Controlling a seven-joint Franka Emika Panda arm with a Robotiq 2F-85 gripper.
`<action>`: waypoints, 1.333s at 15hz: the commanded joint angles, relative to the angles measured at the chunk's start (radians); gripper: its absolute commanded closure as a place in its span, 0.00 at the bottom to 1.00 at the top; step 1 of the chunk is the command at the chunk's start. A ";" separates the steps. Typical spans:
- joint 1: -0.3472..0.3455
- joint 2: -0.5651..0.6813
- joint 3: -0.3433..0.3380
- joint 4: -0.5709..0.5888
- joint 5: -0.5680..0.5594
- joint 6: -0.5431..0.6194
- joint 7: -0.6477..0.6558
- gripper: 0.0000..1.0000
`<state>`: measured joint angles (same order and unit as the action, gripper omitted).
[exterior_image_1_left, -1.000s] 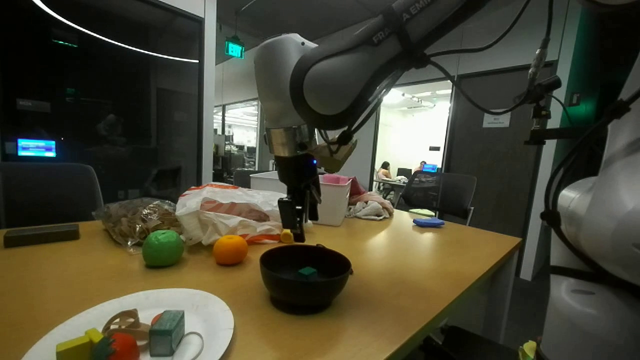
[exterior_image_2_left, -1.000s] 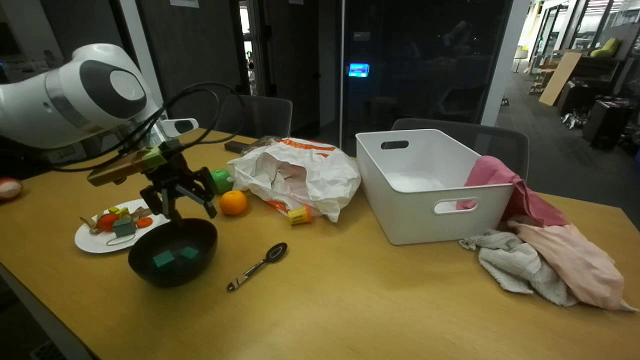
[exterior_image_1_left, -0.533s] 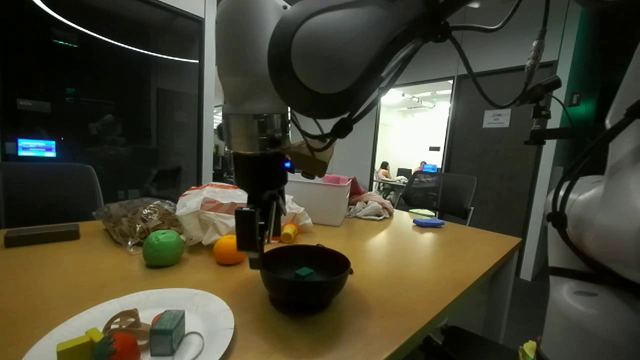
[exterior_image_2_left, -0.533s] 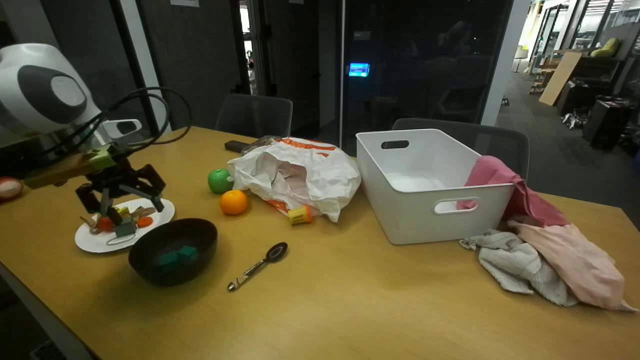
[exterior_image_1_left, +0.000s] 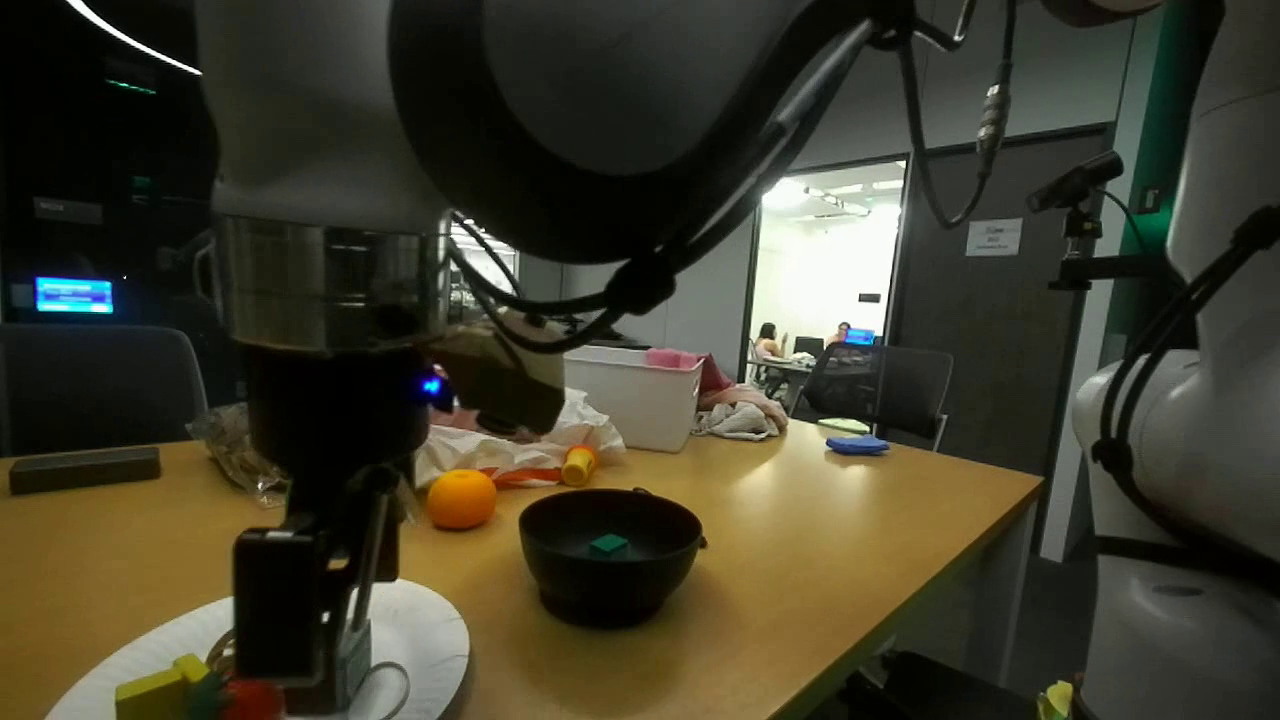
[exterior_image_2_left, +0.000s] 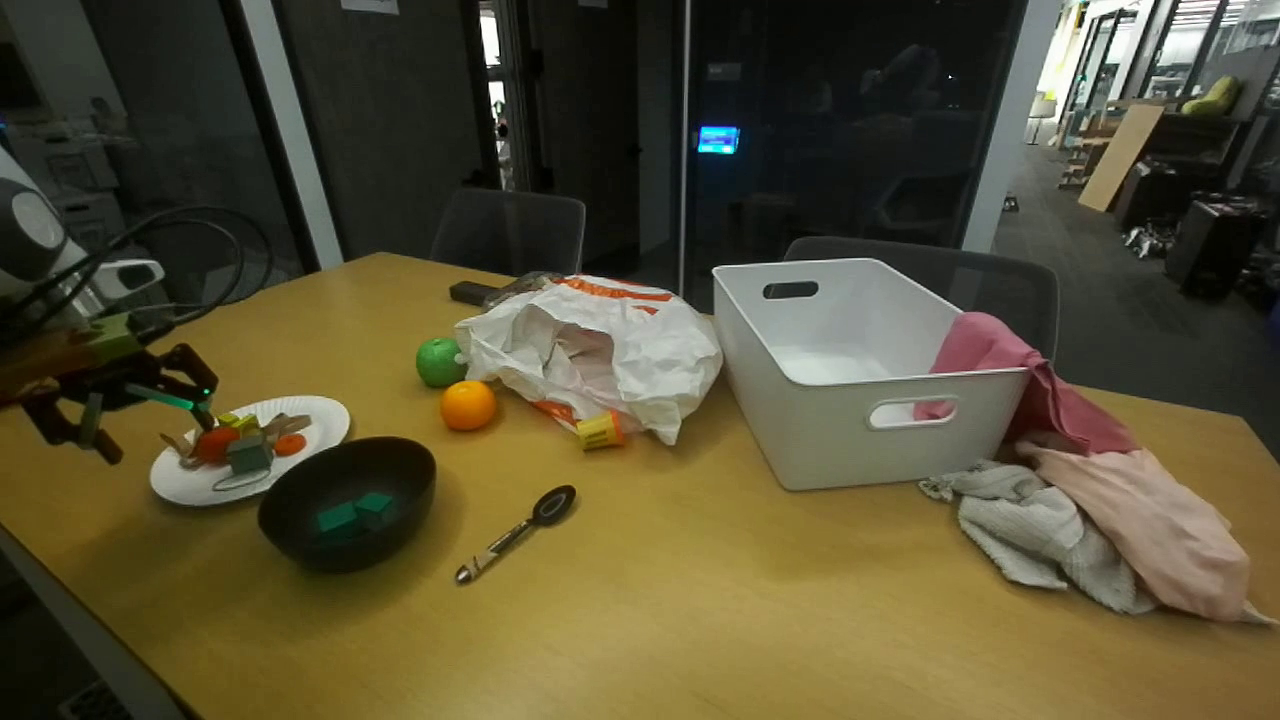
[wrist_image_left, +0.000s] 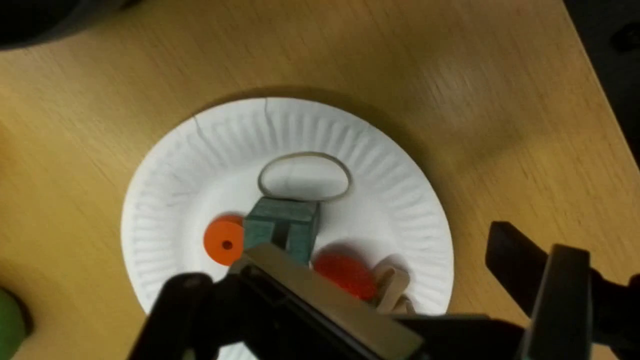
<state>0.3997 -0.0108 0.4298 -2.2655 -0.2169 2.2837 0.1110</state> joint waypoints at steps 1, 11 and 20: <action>0.013 0.149 -0.004 0.126 -0.010 0.014 -0.029 0.00; 0.019 0.315 -0.022 0.249 0.005 0.089 -0.186 0.00; -0.027 0.297 -0.024 0.214 0.073 0.124 -0.327 0.57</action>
<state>0.3857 0.3013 0.4031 -2.0416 -0.1867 2.3841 -0.1542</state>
